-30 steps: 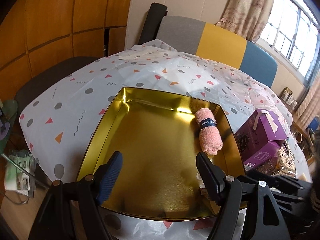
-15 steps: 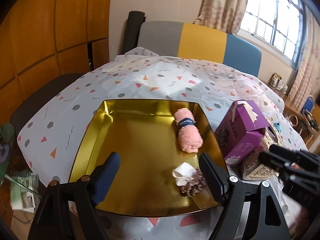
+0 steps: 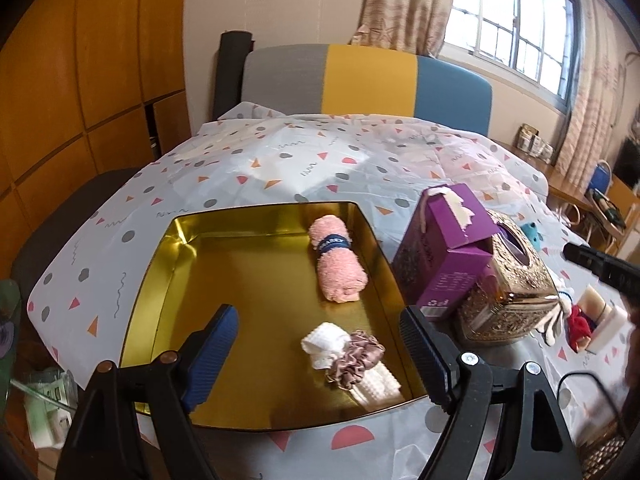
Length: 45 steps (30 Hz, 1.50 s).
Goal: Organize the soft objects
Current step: 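Move the left gripper to the blue teddy bear and grasp it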
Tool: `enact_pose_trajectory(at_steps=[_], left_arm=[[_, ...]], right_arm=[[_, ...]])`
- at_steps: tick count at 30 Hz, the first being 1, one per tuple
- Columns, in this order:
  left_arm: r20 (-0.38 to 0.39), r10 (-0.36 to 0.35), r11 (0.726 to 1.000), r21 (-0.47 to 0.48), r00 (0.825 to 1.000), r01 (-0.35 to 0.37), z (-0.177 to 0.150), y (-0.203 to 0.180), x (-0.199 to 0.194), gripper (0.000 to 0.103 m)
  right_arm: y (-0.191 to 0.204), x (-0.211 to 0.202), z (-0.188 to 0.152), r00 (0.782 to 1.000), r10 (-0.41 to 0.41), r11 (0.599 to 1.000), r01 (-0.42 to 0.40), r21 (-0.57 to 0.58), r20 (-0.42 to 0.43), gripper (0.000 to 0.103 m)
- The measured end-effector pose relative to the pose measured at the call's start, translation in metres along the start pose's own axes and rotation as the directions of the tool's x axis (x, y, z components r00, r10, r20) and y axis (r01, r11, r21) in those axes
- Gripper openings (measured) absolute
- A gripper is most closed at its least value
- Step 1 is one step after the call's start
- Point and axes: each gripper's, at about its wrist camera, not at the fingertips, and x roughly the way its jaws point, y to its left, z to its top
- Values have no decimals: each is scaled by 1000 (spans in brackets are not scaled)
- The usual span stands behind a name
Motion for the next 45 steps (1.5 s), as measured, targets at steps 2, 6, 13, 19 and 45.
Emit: enact_pose_trajectory(at_steps=[2,6,13,19,45], left_arm=[[1,-9,1000,20,1000,9,1,-5,0,83],[20,-40,998,38,999,40,8,-12,-4,83],[43,-123,986,119,991,117,32,-40,-12,83],[25,-220,956,205,975,210,64,-87,-11,83],[-372,-175,792,497,911,355,111,-384,183,60]], right_arm=[[-20,-3,1,1000,-30,999,30,43,6,40],[-64,-9,5,993,-117,986,114,121,15,40],[-157,-7,0,960,-281,917,275,289,-23,41],[-212,8,-23,938,-337,858,341,384,-79,41],[-272,-15,-49,976,-212,691,179,700,-41,42]])
